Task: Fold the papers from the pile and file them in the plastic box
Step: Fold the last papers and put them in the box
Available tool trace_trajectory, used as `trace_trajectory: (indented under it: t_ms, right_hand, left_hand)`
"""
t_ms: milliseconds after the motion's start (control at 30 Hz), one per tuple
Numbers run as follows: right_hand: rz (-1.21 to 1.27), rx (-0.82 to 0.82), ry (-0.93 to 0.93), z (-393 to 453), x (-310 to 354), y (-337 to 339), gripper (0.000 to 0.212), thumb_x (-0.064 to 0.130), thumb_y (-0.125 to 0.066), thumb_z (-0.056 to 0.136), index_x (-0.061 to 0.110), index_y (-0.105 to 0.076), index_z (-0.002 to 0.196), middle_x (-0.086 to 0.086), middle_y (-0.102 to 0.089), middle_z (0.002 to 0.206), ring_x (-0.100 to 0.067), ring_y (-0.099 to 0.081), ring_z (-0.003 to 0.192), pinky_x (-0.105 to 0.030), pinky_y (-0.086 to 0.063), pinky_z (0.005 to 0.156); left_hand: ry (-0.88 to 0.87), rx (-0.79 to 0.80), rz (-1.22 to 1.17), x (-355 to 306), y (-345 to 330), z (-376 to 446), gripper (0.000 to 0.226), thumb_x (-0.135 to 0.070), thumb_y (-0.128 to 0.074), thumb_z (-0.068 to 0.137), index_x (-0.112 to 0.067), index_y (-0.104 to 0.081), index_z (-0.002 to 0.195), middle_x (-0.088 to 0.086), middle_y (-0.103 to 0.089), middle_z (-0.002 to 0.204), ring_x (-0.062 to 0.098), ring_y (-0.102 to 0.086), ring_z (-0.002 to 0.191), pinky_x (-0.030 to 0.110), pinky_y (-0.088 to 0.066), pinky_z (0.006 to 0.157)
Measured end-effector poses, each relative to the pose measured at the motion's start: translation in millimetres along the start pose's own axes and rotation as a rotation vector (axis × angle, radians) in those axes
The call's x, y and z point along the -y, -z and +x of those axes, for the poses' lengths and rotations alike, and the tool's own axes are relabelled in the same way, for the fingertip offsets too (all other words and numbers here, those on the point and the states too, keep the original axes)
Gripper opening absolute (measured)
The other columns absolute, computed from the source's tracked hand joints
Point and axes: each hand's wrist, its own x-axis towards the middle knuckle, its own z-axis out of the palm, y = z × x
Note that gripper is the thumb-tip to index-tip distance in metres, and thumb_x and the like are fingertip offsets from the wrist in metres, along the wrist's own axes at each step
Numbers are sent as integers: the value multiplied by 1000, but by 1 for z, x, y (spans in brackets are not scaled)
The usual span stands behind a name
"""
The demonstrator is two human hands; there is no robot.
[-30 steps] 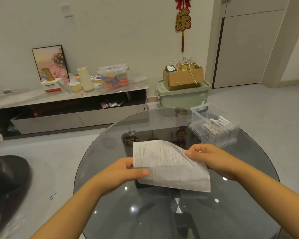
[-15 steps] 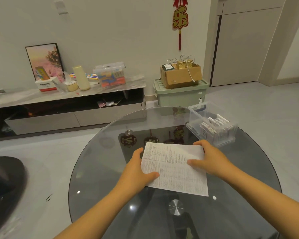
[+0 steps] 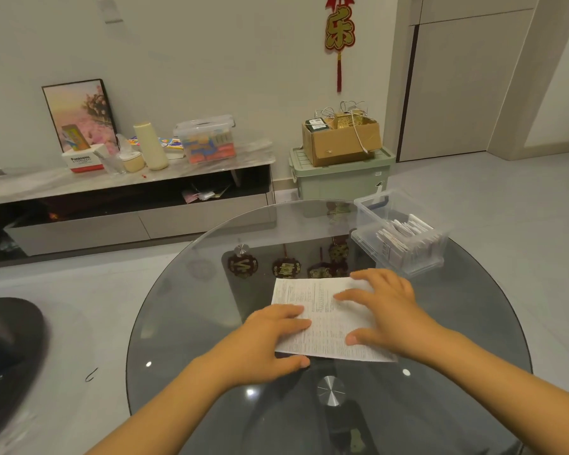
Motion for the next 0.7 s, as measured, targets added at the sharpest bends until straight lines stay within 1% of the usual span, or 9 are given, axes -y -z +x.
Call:
trace_trajectory:
  t_ms: [67,133,234,334,400,467,534,601,701]
  right_hand:
    - [-25,7,90,-3,2,1,50,53,-61,81,45,-48,129,15,-30,145,-12,-10,137,-32,-3,111]
    - [-55,48,180,-6,4,3,41,53,-57,84,43,-53,124,17,-38,141,-9,-17,136,-29,-8,110]
    - [-23,117,237,-13,8,5,44,57,-56,83,41,-55,124,18,-44,138,-6,-33,130,-24,-25,107]
    - [-39,125,252,-18,12,9,46,58,-56,82,39,-55,124,18,-48,135,-6,-41,124,-24,-36,102]
    - [-41,112,252,-19,12,10,42,54,-55,85,36,-57,123,16,-54,130,-6,-47,118,-24,-40,98]
    - [-46,77,249,-19,9,10,32,42,-50,88,31,-62,115,11,-62,119,-9,-56,104,-25,-47,88]
    - [-60,42,215,-18,6,12,26,34,-45,88,26,-64,103,4,-68,101,-12,-60,85,-24,-50,73]
    - [-19,41,156,-16,4,17,19,30,-46,88,23,-63,93,2,-67,86,-13,-59,75,-24,-44,63]
    - [102,42,102,-12,-1,27,10,31,-51,87,25,-56,79,1,-64,77,-12,-54,68,-25,-41,59]
  left_hand:
    - [-16,16,26,-2,3,0,62,-52,-54,87,-32,-37,143,-13,-23,154,7,-19,141,27,-20,117]
    - [-49,11,100,-8,7,0,56,-45,-52,90,-29,-40,142,-10,-29,152,9,-28,138,25,-28,113]
    - [-87,23,177,-18,13,0,48,-38,-49,91,-23,-49,136,-4,-45,140,14,-44,126,31,-42,102]
    - [-112,26,203,-18,14,1,52,-47,-33,84,-18,-63,116,2,-60,120,17,-55,108,35,-49,87]
    - [-119,-41,165,-15,11,2,42,-42,-33,87,-15,-65,96,1,-65,102,13,-58,86,25,-48,71]
    - [-103,-96,127,-13,10,3,26,-32,-41,93,-16,-58,80,-2,-62,80,12,-50,65,18,-36,54]
    - [-65,-135,32,-12,12,3,23,-31,-45,91,-18,-58,77,-5,-61,73,12,-53,65,23,-41,56]
    - [-15,-158,-80,-10,15,1,23,-34,-47,88,-20,-64,81,-7,-65,78,10,-58,73,29,-49,65]
    - [52,-204,-198,-8,18,2,22,-32,-51,89,-18,-56,73,-6,-58,69,9,-50,62,25,-42,59]
